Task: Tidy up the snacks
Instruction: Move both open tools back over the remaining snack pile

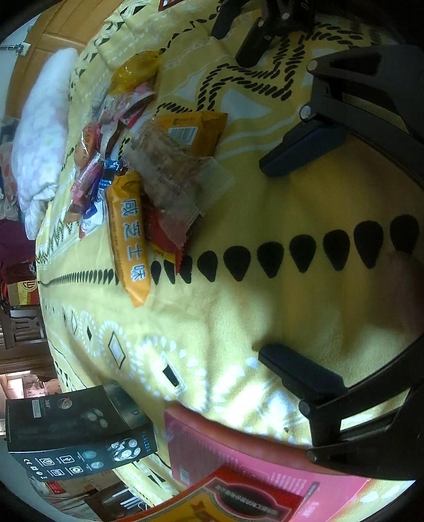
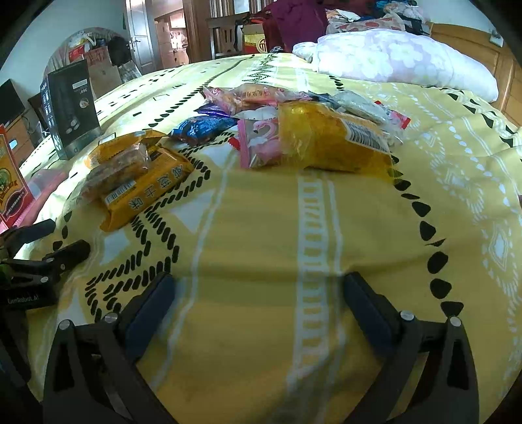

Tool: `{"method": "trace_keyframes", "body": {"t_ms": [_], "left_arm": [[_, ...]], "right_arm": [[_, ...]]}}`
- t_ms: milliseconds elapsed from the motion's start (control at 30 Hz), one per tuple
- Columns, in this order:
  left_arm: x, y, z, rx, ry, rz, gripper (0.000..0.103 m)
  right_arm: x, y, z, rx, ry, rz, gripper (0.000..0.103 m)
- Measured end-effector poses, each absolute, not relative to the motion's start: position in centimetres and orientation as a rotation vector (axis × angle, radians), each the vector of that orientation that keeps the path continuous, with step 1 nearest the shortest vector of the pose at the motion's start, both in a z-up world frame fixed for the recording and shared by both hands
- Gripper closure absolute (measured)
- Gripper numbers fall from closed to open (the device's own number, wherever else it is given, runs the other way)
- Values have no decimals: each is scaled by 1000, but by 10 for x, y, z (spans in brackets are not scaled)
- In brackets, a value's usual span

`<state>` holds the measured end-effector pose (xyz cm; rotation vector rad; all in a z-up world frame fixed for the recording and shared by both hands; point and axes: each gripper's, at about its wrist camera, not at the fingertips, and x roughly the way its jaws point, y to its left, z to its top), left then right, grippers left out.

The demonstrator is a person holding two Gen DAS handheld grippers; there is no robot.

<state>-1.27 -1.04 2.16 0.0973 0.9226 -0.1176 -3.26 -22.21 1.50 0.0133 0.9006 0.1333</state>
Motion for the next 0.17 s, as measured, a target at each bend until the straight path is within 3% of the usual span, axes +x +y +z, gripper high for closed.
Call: {"method": "trace_keyframes", "body": {"t_ms": [167], "left_arm": [[-12,-10,22,96,919,-118,0]], "right_arm": [[-33,-222,15,13,900,132,0]]}}
